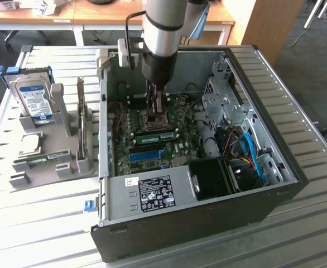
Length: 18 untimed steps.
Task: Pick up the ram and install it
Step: 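Press down the ram until it locks into place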
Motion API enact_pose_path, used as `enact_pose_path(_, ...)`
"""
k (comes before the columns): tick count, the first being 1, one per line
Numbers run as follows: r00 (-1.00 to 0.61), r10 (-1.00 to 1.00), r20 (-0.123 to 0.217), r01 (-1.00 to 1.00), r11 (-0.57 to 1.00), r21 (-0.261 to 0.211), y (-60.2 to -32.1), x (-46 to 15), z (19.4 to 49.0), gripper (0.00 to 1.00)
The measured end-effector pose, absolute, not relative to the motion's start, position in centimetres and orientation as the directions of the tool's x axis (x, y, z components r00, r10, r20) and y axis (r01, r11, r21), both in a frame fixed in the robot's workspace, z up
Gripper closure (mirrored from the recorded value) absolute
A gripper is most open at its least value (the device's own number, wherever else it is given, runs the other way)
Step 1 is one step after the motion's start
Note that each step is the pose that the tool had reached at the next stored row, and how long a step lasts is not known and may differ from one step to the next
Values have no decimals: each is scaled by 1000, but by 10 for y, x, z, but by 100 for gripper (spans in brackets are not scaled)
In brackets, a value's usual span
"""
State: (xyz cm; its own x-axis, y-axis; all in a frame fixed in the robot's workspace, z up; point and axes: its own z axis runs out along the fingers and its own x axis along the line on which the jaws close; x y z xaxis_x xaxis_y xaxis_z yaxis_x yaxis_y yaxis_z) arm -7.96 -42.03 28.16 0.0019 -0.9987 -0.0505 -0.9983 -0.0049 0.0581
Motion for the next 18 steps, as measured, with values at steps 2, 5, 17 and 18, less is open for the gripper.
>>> enact_pose_path(2,2,-999,-50,-998,-5,58,-420,-80,290,89)
enact_pose_path(5,2,-999,-50,-998,-5,58,-420,-80,302,89)
enact_pose_path(17,2,-999,-50,-998,-5,58,-420,-80,330,89)
enact_pose_path(18,2,-999,-50,-998,-5,58,-420,-80,332,89)
